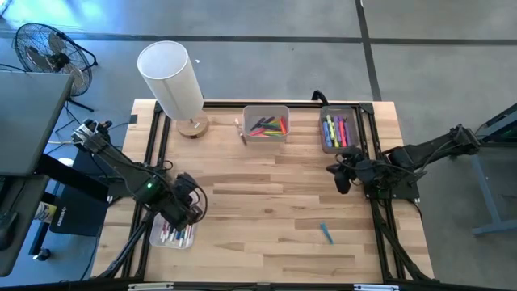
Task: Pick & Place Markers
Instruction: Put the blue pen into the white bin
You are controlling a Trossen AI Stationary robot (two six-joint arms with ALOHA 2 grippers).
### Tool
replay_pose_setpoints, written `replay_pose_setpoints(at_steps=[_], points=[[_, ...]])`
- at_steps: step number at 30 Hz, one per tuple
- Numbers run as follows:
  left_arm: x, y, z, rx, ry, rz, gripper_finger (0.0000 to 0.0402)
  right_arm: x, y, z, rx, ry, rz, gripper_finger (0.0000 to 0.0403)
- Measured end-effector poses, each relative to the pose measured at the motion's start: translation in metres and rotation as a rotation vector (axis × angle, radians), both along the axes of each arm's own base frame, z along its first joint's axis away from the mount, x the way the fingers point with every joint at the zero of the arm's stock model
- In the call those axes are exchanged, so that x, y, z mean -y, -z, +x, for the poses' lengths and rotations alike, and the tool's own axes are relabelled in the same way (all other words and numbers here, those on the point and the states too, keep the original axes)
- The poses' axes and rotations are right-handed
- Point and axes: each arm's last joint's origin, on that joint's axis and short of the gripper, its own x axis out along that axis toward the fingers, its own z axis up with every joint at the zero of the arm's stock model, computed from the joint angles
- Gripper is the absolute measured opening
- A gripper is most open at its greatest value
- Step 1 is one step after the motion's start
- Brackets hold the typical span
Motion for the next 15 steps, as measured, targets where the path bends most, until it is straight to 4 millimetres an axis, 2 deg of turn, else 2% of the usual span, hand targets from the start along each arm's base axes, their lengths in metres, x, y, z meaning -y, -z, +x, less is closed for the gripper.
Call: replay_pose_setpoints(at_steps=[6, 15], points=[[-0.003, 0.000, 0.002, 0.015, 0.071, 0.066, 0.0001, -0.002, -0.001, 0.002, -0.005, -0.070, -0.012, 0.0004], [-0.012, -0.001, 0.017, 0.055, 0.086, 0.062, 0.0000, -0.001, -0.005, 0.005, 0.062, -0.017, -0.043, 0.0002]])
